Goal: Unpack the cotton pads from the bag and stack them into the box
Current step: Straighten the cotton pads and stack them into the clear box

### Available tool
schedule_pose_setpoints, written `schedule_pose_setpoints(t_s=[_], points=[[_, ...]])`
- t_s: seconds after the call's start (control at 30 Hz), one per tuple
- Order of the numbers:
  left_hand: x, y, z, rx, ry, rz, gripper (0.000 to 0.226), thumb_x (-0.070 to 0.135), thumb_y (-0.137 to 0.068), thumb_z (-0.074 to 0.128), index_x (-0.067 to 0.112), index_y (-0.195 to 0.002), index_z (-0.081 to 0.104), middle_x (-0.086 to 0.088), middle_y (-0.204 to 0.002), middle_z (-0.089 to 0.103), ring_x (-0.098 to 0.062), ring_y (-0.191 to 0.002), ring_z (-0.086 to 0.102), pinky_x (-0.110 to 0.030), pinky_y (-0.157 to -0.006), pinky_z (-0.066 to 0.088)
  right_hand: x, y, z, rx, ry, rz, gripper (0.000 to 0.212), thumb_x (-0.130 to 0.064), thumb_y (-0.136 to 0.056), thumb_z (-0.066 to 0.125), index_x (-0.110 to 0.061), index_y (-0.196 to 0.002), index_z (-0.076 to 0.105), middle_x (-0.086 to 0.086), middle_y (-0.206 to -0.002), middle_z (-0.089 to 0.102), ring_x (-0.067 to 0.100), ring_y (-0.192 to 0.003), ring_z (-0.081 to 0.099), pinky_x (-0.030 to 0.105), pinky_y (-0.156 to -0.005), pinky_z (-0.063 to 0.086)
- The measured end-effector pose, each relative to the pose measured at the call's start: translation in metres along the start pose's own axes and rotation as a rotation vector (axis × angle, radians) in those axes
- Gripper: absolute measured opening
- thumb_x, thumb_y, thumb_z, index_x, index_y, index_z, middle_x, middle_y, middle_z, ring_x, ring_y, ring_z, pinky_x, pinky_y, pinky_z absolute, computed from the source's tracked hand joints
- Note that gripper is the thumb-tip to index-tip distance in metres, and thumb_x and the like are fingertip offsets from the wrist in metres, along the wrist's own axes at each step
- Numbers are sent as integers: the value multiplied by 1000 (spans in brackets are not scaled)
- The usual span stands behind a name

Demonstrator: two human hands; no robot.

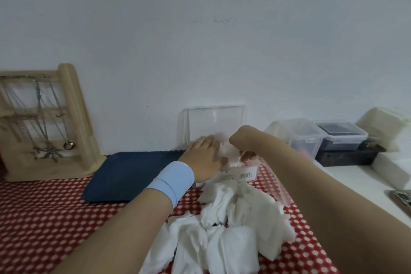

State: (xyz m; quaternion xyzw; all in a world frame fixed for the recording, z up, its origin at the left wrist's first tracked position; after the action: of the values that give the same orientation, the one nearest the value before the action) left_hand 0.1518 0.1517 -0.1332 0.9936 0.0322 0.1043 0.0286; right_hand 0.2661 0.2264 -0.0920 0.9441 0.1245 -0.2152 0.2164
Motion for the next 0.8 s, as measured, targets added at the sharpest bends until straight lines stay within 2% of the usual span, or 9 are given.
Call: schedule_pose_setpoints(t_s=[0.07, 0.2, 0.27, 0.43, 0.5, 0.6, 0.7, 0.73, 0.8], points=[[1, -1, 1, -9, -2, -6, 70, 53, -106, 27, 20, -163, 5, -2, -172, -4, -20, -157, -8, -40, -126, -2, -3, 6, 4, -30, 32, 9, 29, -4, -100, 38, -2, -73, 50, 12, -51, 61, 23, -55, 55, 27, -58, 46], [2, 4, -6, 47, 82, -10, 66, 53, -105, 30, 24, -162, 16, 2, -170, 10, -18, -156, 5, -38, -125, 7, -5, 4, 7, -11, -126, -61, 13, -13, -100, 48, -4, -93, 54, 16, -88, 63, 33, -76, 65, 42, -83, 58], [4, 7, -5, 17, 58, 9, 67, 55, -104, 32, 26, -162, 16, 3, -170, 12, -19, -156, 7, -40, -124, 10, -1, 1, 12, -40, -178, -58, 22, -17, -101, 45, -3, -111, 57, 21, -109, 66, 33, -89, 67, 44, -91, 57], [4, 8, -14, -50, 5, 27, 77, 61, -101, 39, 23, -163, 13, 2, -170, 13, -21, -156, 10, -41, -125, 11, 7, 11, 11, -53, -153, -93, 30, -21, -98, 52, -2, -120, 60, 15, -107, 63, 30, -92, 65, 35, -82, 54], [5, 16, -23, 3, 31, 32, 74, 57, -102, 40, 25, -163, 12, 4, -170, 12, -19, -156, 9, -40, -126, 10, 7, 21, 0, 13, -82, -145, 37, -21, -99, 53, -1, -130, 54, 19, -123, 62, 35, -106, 66, 41, -90, 57], [4, 38, -40, 186, 200, 40, 60, 43, -104, 46, 28, -158, 26, 7, -164, 26, -15, -152, 18, -35, -121, 19, -2, 50, -21, 221, 71, -348, 44, -20, -101, 50, -12, -144, 48, 9, -142, 56, 27, -123, 58, 32, -97, 48], [-1, 67, -51, 325, 287, 36, 41, 32, -101, 54, 30, -141, 46, 7, -139, 50, -12, -126, 48, -31, -107, 42, -12, 81, -18, 187, 108, -577, 33, -6, -96, 56, -21, -124, 67, -3, -119, 69, 11, -96, 69, 22, -78, 55], [-4, 75, -50, 301, 334, 16, 33, 30, -101, 55, 32, -133, 51, 8, -128, 55, -10, -114, 55, -30, -99, 47, -13, 89, -9, 104, 138, -614, 35, 0, -92, 59, -23, -116, 72, -7, -109, 72, 3, -84, 69, 18, -71, 56], [-11, 91, -41, 176, 410, -44, 19, 32, -100, 57, 35, -118, 59, 12, -114, 63, -7, -101, 61, -28, -90, 50, -15, 100, 11, -28, 227, -646, 38, 2, -85, 68, -27, -108, 76, -13, -99, 75, -2, -79, 68, 22, -74, 59]])
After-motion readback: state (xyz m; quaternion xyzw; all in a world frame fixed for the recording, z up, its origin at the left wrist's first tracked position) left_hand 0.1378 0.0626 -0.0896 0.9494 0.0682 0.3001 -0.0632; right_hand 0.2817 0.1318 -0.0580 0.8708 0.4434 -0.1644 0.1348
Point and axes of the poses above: each hand's wrist, its own y-axis away from the middle knuckle, its own z-axis out of the palm, x = y × z, the point moved 5 cm from there along -y, towards the middle knuckle
